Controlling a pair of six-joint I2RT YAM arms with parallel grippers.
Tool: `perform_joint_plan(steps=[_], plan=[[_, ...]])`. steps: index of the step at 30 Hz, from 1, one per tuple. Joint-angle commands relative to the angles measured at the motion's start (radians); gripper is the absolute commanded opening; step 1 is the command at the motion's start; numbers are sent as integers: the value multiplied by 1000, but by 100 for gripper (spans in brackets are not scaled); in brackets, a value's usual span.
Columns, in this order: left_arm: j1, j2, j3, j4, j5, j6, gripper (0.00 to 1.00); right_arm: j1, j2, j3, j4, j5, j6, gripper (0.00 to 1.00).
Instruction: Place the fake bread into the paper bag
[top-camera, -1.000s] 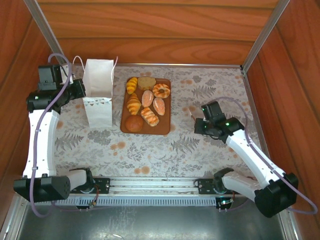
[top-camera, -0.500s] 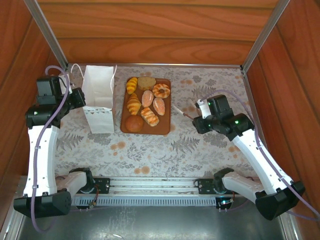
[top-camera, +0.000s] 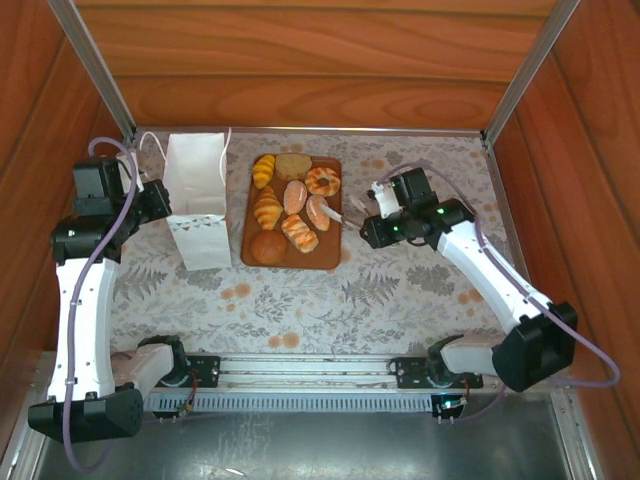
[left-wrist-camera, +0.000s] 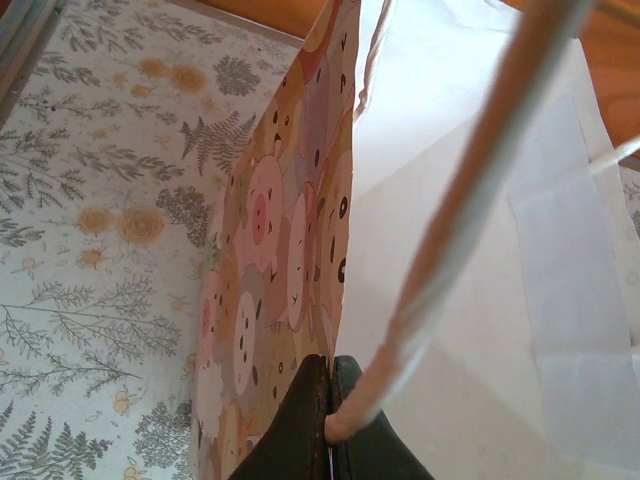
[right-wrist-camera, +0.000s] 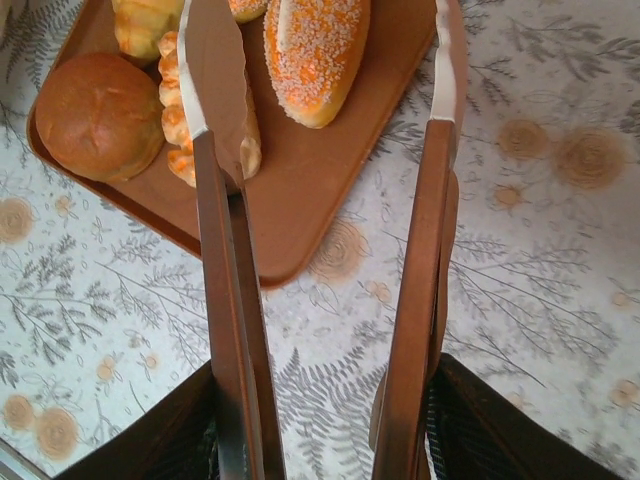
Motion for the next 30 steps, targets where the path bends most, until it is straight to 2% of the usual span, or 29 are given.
perform_joint_plan(steps=[1,14,22,26,30], plan=[[-3,-22,-14,8,-5,-13,0,8,51,36,82,-80,68,52],[-3,-37,-45,6,-29,103,0,9,228,49,194,-125,131,50],[-5,19,-20,0,-18,138,0,12,291,57,214,-148,155,46],[-3,41,-9,-3,-15,155,0,14,292,55,209,-163,159,37],[-4,59,-1,-8,-14,171,0,14,265,56,186,-150,156,23]])
